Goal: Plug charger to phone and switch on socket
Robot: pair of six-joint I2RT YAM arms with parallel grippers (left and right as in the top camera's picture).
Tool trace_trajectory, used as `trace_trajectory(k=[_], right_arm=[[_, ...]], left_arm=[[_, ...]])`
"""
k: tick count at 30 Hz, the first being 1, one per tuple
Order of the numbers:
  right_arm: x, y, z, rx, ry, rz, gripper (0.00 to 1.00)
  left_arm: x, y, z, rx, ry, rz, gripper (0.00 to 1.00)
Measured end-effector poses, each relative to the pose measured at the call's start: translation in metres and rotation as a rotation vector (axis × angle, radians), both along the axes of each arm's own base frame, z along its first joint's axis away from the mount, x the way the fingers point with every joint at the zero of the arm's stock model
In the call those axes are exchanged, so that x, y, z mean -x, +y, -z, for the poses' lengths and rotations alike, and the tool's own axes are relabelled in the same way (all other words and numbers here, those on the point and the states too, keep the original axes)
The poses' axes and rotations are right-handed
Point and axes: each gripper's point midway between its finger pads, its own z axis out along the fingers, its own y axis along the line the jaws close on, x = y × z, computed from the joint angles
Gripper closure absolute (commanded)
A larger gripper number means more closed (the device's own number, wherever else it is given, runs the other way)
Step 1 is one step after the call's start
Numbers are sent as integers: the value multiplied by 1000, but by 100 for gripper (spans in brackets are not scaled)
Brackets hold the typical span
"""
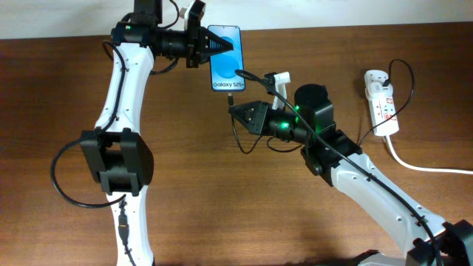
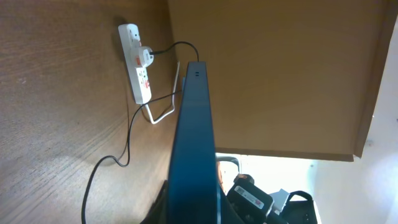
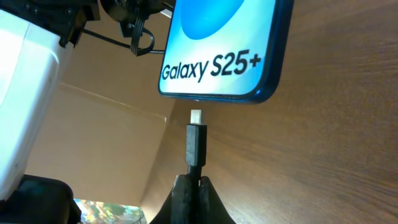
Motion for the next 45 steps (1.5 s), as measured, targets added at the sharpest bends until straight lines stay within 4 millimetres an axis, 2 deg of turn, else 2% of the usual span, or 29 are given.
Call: trace_trajectory(k=[26, 40, 45], right_arm=[[-1, 1, -6, -14, -28, -3, 96], [0, 0, -1, -3, -4, -3, 96], [0, 0, -1, -3, -4, -3, 96]], left_arm=[[3, -1, -4, 25, 2, 17, 100], [3, -1, -4, 25, 2, 18, 100], [6, -8, -4, 25, 2, 32, 100]])
